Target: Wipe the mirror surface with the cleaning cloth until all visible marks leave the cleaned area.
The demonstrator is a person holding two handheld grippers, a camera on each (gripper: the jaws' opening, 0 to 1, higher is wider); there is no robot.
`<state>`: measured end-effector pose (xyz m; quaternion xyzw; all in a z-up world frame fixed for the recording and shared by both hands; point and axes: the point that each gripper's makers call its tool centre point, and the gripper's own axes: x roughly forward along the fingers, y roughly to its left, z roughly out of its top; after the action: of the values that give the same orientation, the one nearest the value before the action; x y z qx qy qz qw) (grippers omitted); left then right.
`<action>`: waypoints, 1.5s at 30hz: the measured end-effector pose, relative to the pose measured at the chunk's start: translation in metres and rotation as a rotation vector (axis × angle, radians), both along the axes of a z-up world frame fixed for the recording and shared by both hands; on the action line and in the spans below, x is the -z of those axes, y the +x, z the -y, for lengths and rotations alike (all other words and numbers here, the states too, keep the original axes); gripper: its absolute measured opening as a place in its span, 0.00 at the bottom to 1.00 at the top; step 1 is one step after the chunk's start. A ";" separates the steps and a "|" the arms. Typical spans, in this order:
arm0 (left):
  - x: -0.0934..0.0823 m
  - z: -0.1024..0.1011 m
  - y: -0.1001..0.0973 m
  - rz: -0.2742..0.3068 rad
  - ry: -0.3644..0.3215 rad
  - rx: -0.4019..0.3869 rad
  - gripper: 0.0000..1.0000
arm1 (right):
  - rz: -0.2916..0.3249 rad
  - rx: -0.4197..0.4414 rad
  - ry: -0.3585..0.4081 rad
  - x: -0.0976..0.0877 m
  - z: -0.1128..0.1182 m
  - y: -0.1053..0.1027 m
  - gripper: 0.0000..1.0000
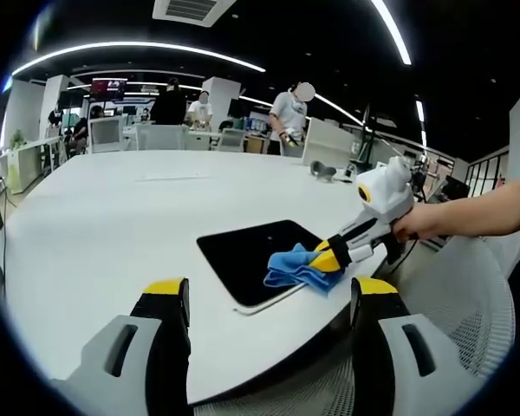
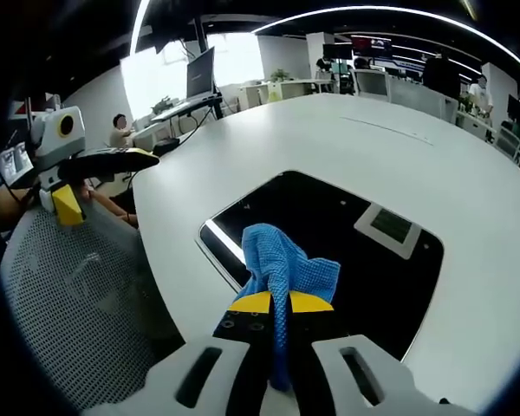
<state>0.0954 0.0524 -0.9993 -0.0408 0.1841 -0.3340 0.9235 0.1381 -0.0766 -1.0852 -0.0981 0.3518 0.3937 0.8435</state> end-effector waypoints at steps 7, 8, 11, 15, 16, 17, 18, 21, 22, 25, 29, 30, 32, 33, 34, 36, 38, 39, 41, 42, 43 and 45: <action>0.000 0.000 0.000 0.001 0.002 -0.001 0.73 | -0.001 -0.001 -0.005 0.000 0.000 0.000 0.00; 0.000 0.000 0.000 0.001 0.001 -0.001 0.73 | 0.002 -0.005 -0.010 0.000 0.000 0.000 0.00; -0.001 0.000 0.000 0.001 -0.001 0.000 0.73 | 0.001 -0.006 -0.011 0.000 0.000 0.001 0.00; -0.001 0.000 0.000 0.001 -0.001 0.001 0.73 | 0.008 -0.005 -0.019 0.000 -0.001 0.004 0.00; -0.001 0.000 0.000 0.001 -0.001 0.001 0.73 | 0.008 -0.006 -0.020 0.000 -0.001 0.004 0.00; -0.001 0.000 0.000 0.001 -0.002 0.002 0.73 | 0.007 -0.006 -0.020 0.000 0.000 0.005 0.00; -0.001 0.001 0.000 0.002 -0.002 0.002 0.73 | 0.008 -0.006 -0.021 0.000 -0.001 0.006 0.00; -0.001 0.000 0.000 0.002 -0.003 0.002 0.73 | 0.010 -0.003 -0.025 0.000 -0.001 0.010 0.00; -0.001 0.000 0.000 0.003 -0.004 0.002 0.73 | 0.011 -0.001 -0.026 0.000 -0.001 0.012 0.00; -0.001 0.000 0.000 0.003 -0.004 0.002 0.73 | 0.012 0.003 -0.030 0.000 -0.001 0.017 0.00; -0.001 0.000 0.000 0.003 -0.006 0.000 0.73 | 0.013 0.004 -0.039 0.000 -0.001 0.024 0.00; -0.001 0.000 0.000 0.003 -0.005 -0.001 0.73 | 0.011 0.005 -0.039 0.000 -0.001 0.025 0.00; -0.001 0.000 0.000 0.003 -0.006 0.000 0.73 | 0.010 0.004 -0.045 0.000 -0.001 0.029 0.00; -0.001 0.000 0.000 0.003 -0.005 0.000 0.73 | 0.011 0.002 -0.050 0.000 -0.001 0.030 0.00; -0.001 0.000 0.000 0.003 -0.005 0.001 0.73 | 0.014 -0.001 -0.056 0.000 -0.001 0.031 0.00; -0.001 0.000 0.000 0.002 -0.005 0.002 0.73 | 0.014 -0.004 -0.062 0.000 -0.002 0.034 0.00; -0.001 0.001 0.000 0.002 -0.005 0.002 0.73 | 0.013 0.000 -0.061 0.001 -0.001 0.037 0.00; -0.001 0.001 0.000 0.002 -0.006 0.003 0.73 | 0.014 0.001 -0.061 0.001 -0.001 0.040 0.00; -0.001 0.001 0.000 0.002 -0.005 0.003 0.73 | 0.017 0.000 -0.065 0.001 -0.001 0.042 0.00; -0.001 0.001 0.000 0.002 -0.005 0.003 0.73 | 0.019 -0.003 -0.069 0.001 -0.002 0.044 0.00; -0.001 0.001 0.000 0.002 -0.006 0.003 0.73 | 0.021 -0.003 -0.071 0.001 -0.002 0.046 0.00; 0.000 0.001 0.000 0.000 -0.006 0.003 0.73 | 0.023 -0.002 -0.081 0.001 -0.002 0.049 0.00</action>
<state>0.0950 0.0517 -0.9988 -0.0432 0.1831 -0.3361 0.9228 0.1876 -0.0748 -1.0858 -0.1371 0.3577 0.3789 0.8424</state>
